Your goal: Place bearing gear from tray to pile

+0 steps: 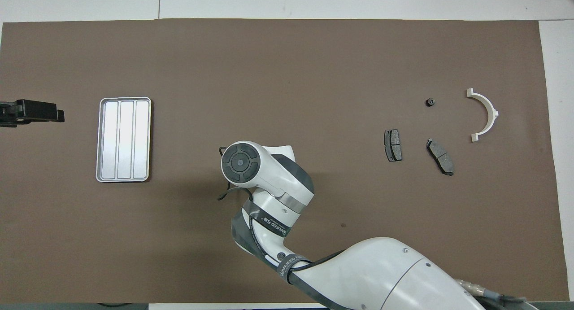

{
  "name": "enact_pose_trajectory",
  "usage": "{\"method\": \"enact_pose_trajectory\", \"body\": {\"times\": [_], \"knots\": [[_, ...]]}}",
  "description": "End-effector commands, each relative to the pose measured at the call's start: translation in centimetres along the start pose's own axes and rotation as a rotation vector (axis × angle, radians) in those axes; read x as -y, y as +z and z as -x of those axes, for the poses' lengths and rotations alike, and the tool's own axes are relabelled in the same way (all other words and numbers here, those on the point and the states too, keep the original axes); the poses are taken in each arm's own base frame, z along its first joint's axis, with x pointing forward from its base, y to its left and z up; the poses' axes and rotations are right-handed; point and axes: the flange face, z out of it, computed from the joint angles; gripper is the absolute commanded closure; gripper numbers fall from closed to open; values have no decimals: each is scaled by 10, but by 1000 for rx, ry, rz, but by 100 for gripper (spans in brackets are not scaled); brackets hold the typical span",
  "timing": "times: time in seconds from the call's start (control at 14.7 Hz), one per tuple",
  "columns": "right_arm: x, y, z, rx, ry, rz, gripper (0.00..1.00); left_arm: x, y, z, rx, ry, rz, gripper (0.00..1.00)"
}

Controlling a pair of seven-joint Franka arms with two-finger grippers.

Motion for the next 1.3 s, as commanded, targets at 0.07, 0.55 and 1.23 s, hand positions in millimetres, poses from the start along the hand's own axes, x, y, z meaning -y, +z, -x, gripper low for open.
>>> {"method": "enact_pose_trajectory", "body": {"times": [0.07, 0.55, 1.23], "knots": [[-1, -4, 5, 53, 14, 8, 9, -4, -26, -12, 1, -65, 17, 0], [-3, -3, 2, 82, 5, 8, 64, -36, -13, -1, 74, 29, -75, 0], [-6, -79, -72, 87, -67, 71, 100, -50, -14, 11, 135, 61, -73, 0]]}}
